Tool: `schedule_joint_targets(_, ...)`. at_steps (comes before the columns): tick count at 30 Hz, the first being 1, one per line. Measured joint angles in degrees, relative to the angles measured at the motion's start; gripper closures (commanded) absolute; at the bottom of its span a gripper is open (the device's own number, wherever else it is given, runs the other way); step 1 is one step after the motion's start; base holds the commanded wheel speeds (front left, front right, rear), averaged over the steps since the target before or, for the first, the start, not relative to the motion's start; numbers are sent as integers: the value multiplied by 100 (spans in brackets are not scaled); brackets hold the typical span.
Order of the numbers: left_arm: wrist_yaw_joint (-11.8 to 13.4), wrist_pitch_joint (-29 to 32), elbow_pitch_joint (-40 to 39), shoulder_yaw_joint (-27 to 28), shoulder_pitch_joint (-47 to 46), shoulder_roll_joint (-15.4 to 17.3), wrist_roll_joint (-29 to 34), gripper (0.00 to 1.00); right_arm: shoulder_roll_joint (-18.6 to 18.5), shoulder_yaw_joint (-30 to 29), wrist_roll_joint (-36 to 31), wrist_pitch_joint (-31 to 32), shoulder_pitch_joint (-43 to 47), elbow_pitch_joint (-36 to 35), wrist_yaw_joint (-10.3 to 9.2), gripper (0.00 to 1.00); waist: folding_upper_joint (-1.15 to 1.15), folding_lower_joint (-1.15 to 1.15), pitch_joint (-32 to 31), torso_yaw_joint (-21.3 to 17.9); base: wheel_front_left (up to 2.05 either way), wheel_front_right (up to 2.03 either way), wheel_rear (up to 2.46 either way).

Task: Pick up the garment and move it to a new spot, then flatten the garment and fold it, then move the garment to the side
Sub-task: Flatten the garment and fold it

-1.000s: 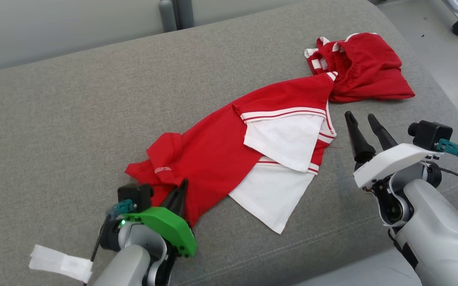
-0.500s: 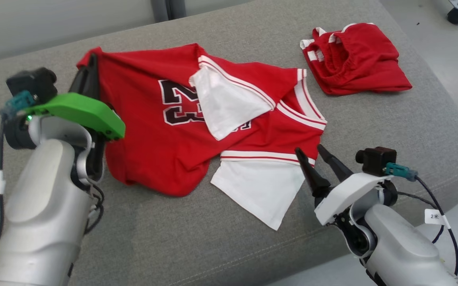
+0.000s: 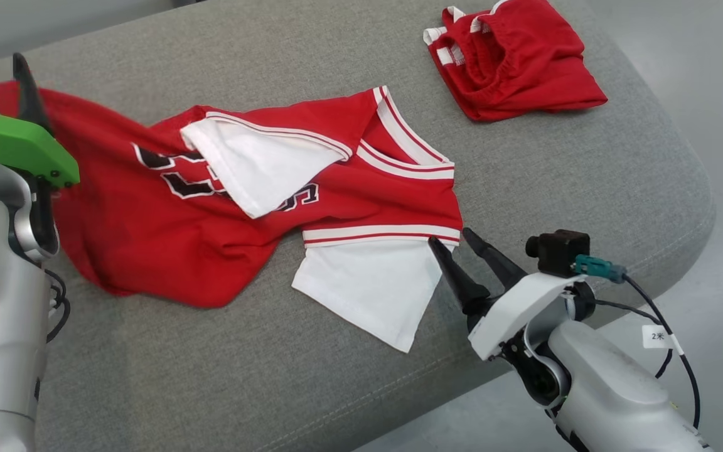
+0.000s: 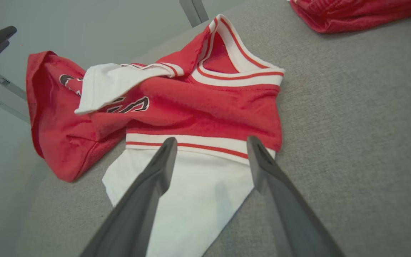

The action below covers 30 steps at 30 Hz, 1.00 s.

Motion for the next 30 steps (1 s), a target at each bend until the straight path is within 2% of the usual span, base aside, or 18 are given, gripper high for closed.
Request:
schedule_joint_targets(5, 0, -348, 80, 31, -157, -330, -13, 0, -164, -85, 7, -27, 7, 2, 0, 0, 0, 0, 133, 38, 0, 0, 0)
schedule_joint_targets(10, -8, -509, -92, 34, -187, -358, -22, 0, -192, -13, 7, -35, 74, -8, 4, 0, 0, 0, 132, 249, 0, 0, 0)
schedule_joint_targets(15, -242, -543, -349, 10, -69, -433, -115, 0, -298, -5, 16, -54, 371, -2, 19, 0, 0, 0, 100, 507, 0, 0, 0)
schedule_joint_targets(20, -360, -559, -638, 198, 539, -594, -268, 0, -370, -54, 66, -63, 620, -5, 19, 0, 0, 0, 55, 770, 0, 0, 0)
schedule_joint_targets(30, -337, -560, -2065, 949, 1506, -808, -343, 0, -489, 126, 118, -86, 1199, -331, 51, 0, 0, 0, -43, 1113, 0, 0, 0)
